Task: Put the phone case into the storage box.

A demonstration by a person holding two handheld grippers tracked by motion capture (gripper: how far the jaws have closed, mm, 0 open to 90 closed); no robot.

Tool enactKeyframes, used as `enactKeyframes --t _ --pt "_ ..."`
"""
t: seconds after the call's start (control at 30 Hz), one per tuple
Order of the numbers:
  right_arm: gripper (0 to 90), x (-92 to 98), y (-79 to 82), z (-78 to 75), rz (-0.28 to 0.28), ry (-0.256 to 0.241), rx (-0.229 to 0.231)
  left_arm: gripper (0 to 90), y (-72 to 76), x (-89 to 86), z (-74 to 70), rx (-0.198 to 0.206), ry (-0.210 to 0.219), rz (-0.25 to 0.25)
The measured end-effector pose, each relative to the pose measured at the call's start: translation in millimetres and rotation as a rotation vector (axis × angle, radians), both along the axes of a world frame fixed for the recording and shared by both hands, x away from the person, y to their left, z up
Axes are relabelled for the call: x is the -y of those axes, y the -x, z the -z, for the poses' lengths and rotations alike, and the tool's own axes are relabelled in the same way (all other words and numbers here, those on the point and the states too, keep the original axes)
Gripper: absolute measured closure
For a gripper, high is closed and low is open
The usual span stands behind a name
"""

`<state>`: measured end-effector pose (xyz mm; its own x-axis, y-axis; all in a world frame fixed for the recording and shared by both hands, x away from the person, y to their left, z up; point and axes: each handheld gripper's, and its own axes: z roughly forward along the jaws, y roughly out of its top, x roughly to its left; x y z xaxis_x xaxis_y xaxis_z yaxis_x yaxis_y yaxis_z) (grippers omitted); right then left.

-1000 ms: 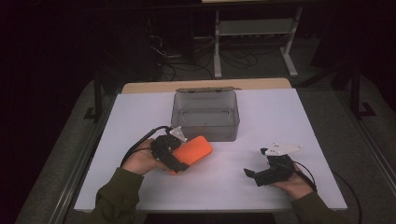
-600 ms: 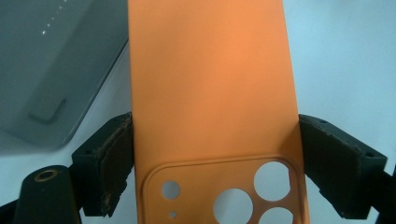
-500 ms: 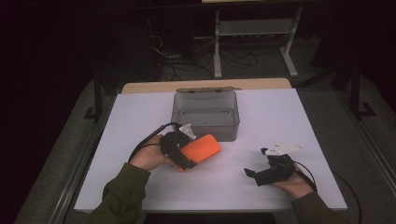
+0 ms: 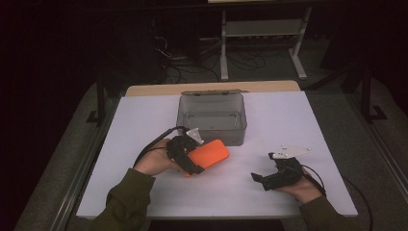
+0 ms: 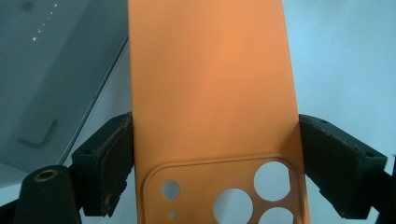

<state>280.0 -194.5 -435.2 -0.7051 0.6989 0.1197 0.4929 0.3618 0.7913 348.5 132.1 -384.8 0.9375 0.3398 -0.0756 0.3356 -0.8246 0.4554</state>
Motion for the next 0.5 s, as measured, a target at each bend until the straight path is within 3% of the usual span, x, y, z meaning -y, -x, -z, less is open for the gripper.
enactKeyframes --t 0.33,0.5 --pt "0.0 -7.2 -5.5 1.4 -0.008 0.033 -0.003 14.5 -0.1 -1.6 -1.5 -0.003 0.011 -0.002" --pt "0.0 -8.0 -12.6 0.5 -0.007 0.025 -0.013 14.5 -1.0 -2.8 -2.0 -0.003 0.014 -0.007"
